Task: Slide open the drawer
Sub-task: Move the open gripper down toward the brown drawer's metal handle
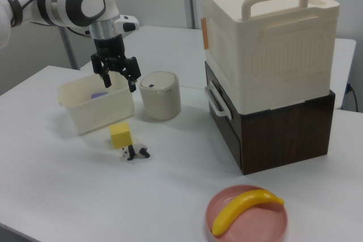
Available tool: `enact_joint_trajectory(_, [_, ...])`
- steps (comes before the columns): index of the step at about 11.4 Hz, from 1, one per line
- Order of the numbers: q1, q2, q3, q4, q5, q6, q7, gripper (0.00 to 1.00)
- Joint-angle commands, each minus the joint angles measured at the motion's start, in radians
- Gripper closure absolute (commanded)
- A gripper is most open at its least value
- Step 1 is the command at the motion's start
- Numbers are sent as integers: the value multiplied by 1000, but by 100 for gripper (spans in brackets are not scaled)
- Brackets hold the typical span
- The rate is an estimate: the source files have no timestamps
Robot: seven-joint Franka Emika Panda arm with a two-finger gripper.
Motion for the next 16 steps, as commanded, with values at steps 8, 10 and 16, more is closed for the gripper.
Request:
enact_joint_trajectory(8, [-35, 61, -32, 38, -10, 15, -234, 1])
enact_joint_trajectory(10, [-41, 105, -80, 53, -14, 122, -322, 4])
enact_joint_trajectory(16, [-84, 227, -170, 67, -30, 453, -467, 11])
